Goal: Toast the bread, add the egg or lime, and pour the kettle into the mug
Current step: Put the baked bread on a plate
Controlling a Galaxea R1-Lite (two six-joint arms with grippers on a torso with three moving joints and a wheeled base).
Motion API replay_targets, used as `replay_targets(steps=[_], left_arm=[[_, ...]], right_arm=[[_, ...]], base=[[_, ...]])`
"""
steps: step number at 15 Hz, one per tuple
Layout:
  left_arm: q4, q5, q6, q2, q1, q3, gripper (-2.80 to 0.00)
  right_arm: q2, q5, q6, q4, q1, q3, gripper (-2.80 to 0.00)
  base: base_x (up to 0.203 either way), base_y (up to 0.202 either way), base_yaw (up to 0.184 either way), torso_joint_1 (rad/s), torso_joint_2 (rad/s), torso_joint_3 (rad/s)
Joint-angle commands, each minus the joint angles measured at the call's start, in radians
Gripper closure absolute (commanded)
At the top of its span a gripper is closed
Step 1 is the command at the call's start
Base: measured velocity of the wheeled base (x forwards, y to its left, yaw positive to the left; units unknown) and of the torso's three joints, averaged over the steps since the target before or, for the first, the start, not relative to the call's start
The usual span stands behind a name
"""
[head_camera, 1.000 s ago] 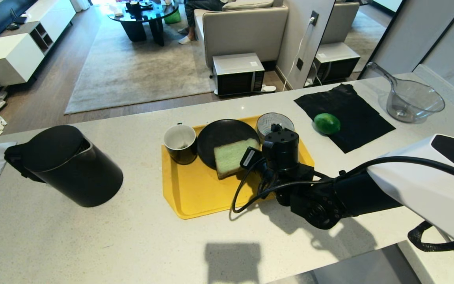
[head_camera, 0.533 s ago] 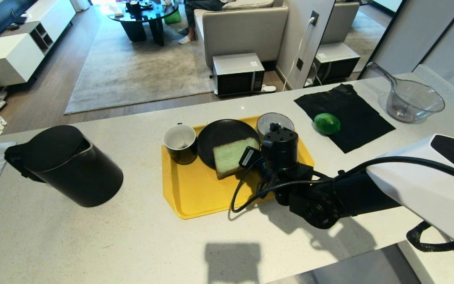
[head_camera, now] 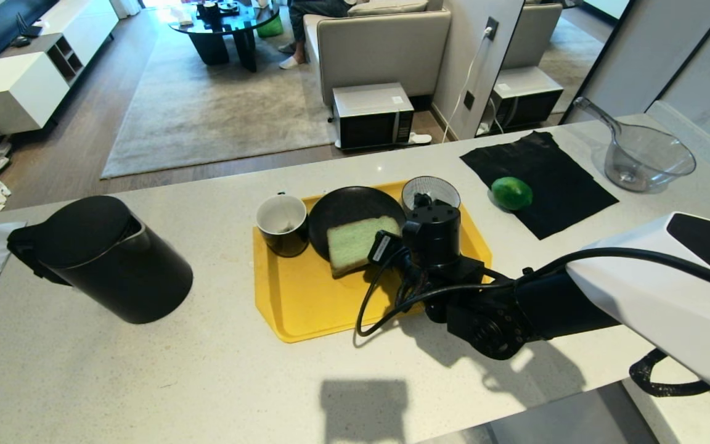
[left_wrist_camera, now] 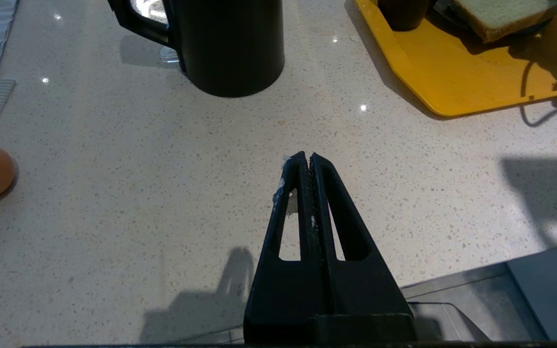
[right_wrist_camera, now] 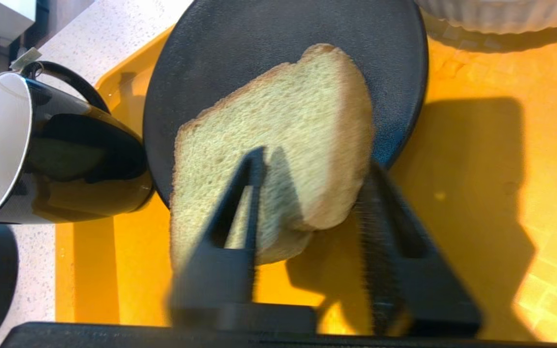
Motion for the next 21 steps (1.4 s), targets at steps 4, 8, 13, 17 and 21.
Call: replay_targets(steps=[4,8,13,17,21], left_arm=[[-0.001,0.000,-0.001,-0.002,0.000,0.017,0.00],[-0.001,0.000,-0.001,-0.002,0.000,0.017,0.00],[-0.001,0.000,-0.001,-0.002,0.000,0.017,0.00],[-0.001,0.000,-0.001,-0.002,0.000,0.017,0.00],[-0.001,0.000,-0.001,-0.002,0.000,0.016,0.00]], right_arm=[[-0.005,-0.004,0.001,-0.004,-0.001,0.003,-2.80],[-0.021,-0.007,-0.052,-0.004,-0.020,0.047,-2.80],[-0.063,-0.008,-0.083,-0.004,-0.039,0.084,-2.80],[-0.212,-0.006,-0.144,-0.003,-0.063,0.216,-2.80],[-0.387,-0.005,-0.215,-0.002,-0.082,0.327,-2.80]], base=[[0.000,0.000,0.000,0.000,0.00,0.000],[0.000,0.000,0.000,0.000,0.00,0.000],[0.000,0.000,0.000,0.000,0.00,0.000],[0.000,0.000,0.000,0.000,0.00,0.000],[0.000,0.000,0.000,0.000,0.00,0.000]])
